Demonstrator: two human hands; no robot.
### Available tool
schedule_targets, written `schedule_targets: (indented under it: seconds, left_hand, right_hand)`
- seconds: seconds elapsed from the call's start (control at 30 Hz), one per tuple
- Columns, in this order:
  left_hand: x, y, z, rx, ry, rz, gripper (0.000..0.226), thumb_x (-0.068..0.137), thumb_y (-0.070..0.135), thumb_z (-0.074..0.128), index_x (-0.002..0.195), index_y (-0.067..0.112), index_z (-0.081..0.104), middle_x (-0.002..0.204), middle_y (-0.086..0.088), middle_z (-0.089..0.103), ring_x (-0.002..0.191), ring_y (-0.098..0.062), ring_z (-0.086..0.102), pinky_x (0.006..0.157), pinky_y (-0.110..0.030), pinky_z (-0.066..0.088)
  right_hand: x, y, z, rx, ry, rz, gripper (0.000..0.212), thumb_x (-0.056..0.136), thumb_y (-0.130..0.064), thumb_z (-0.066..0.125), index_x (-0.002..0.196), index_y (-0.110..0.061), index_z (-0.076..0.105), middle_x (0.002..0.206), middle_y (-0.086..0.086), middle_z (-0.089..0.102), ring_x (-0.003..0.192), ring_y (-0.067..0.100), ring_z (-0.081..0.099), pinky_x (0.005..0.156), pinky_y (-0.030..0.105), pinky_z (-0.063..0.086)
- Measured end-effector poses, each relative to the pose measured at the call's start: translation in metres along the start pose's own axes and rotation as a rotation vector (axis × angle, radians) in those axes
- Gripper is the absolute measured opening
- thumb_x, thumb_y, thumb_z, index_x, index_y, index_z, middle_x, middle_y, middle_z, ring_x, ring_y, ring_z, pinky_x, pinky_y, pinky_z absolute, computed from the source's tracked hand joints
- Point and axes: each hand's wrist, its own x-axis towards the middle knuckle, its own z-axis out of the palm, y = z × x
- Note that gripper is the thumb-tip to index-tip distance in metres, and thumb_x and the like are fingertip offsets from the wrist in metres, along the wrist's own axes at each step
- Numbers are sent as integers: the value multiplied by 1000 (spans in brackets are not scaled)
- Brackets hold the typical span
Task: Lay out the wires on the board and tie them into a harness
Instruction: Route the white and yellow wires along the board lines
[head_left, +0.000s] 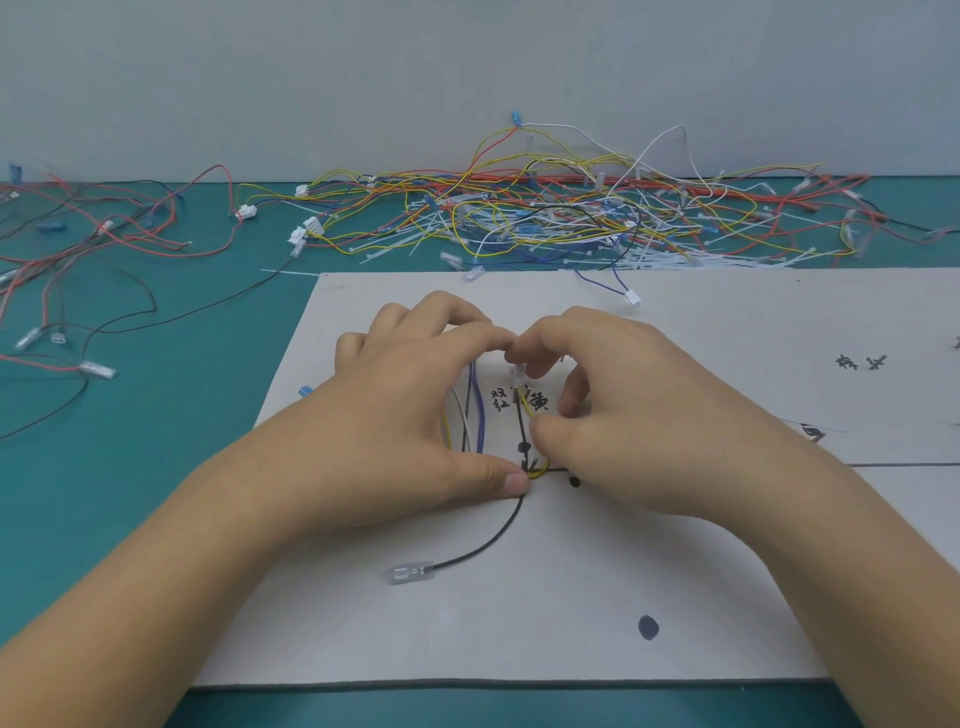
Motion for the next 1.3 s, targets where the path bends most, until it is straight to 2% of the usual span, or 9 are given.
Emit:
schedule_targets:
  seconds: [0.2, 0.4, 0.53, 0.73, 0.9, 1.0, 1.13, 1.2, 1.3]
  left_hand:
    - [-1, 1, -4, -16, 4, -7, 102, 52, 83, 67, 145, 54, 36, 132, 32, 34, 124, 0, 29, 100, -30, 27]
    - [-3, 0, -12, -48, 7, -24, 108, 52, 82, 68, 150, 49, 37, 135, 31, 35, 130, 1, 30, 111, -36, 32]
    - [-4, -5, -17, -93, -10, -17, 92, 58, 79, 69, 143, 50, 45, 129, 33, 40, 130, 0, 39, 113, -43, 38]
    - [-6, -14, -23, -92, -74, 9, 53, 69, 64, 84, 115, 53, 62, 121, 29, 49, 122, 2, 46, 107, -39, 42]
    - [-5, -9, -19, -81, -96, 7, 48, 63, 70, 71, 107, 51, 65, 116, 29, 49, 120, 4, 44, 109, -39, 39]
    - [-4, -6, -17, -72, -93, -2, 48, 63, 70, 68, 105, 49, 65, 116, 28, 49, 120, 2, 44, 109, -40, 39]
    - [-4, -3, -16, -74, -96, -10, 47, 63, 70, 68, 105, 49, 66, 115, 28, 50, 120, 2, 45, 108, -40, 40]
    - [-5, -3, -16, -81, -91, -14, 45, 64, 69, 71, 105, 49, 66, 115, 27, 50, 119, 1, 45, 108, -40, 40]
    - [-5, -4, -16, -92, -76, -8, 38, 73, 62, 81, 105, 48, 66, 116, 27, 50, 120, 1, 45, 108, -40, 40]
  right_hand:
    - [0, -3, 2, 44, 12, 26, 44, 86, -20, 64, 127, -35, 56, 111, -15, 54, 93, 6, 56, 79, 27, 48]
    - [2, -1, 3, 44, 39, 61, 45, 89, -24, 62, 132, -35, 55, 109, -15, 59, 92, 7, 59, 74, 25, 44]
    - [2, 2, 4, 68, 60, 65, 43, 90, -25, 61, 131, -37, 55, 107, -17, 58, 88, 3, 58, 67, 19, 42]
    - [5, 5, 8, 103, 132, 49, 22, 91, -21, 63, 108, -34, 66, 94, -16, 64, 82, 0, 60, 60, 14, 41]
    - [9, 8, 5, 196, 262, 51, 14, 86, -13, 69, 84, -27, 70, 74, -12, 66, 68, 1, 61, 57, 10, 44]
    - [12, 11, -2, 285, 253, 69, 12, 78, -11, 66, 77, -23, 67, 69, -4, 67, 56, 5, 56, 57, 23, 44]
    - [13, 16, -15, 314, 109, 34, 17, 84, -6, 67, 80, -23, 71, 67, -2, 67, 58, 10, 59, 61, 37, 53]
    - [11, 20, -22, 314, 63, 5, 16, 88, -6, 71, 82, -21, 74, 69, -3, 71, 59, 11, 66, 66, 35, 58]
    - [12, 25, -26, 286, 64, 15, 14, 91, -9, 72, 81, -20, 74, 71, -3, 74, 58, 11, 69, 61, 27, 58]
